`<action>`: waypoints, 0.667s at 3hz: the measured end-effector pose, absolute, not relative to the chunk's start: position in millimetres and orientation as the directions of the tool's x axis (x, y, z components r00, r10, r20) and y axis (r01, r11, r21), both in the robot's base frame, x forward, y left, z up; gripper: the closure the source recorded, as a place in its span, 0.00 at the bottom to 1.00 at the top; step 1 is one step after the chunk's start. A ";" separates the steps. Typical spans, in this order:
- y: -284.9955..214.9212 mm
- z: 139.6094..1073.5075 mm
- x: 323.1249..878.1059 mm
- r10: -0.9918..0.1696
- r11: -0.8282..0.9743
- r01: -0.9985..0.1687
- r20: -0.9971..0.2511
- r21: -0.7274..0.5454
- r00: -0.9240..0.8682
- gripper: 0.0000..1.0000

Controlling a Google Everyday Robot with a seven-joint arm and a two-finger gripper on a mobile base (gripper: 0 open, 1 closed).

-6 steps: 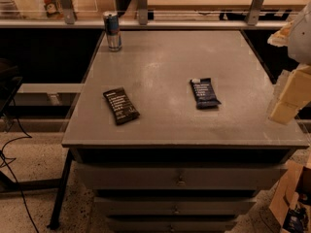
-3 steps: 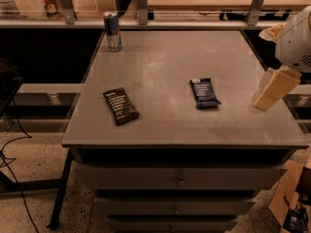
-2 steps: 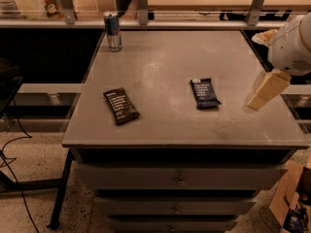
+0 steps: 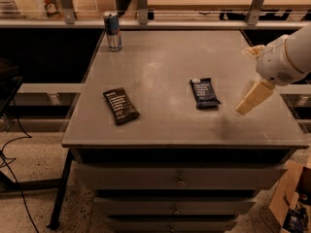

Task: Move rxbar blueberry near redbull can

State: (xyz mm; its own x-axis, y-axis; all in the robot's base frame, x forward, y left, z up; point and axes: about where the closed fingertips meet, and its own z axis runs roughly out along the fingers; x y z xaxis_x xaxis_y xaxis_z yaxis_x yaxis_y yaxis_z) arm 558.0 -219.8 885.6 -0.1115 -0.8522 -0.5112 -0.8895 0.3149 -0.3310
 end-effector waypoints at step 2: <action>-212.6 863.5 575.6 -0.809 0.329 -0.897 -0.579 -0.297 -0.105 0.00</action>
Offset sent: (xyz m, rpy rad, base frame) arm 0.0273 0.0074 -0.0294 0.1190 0.0004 0.0186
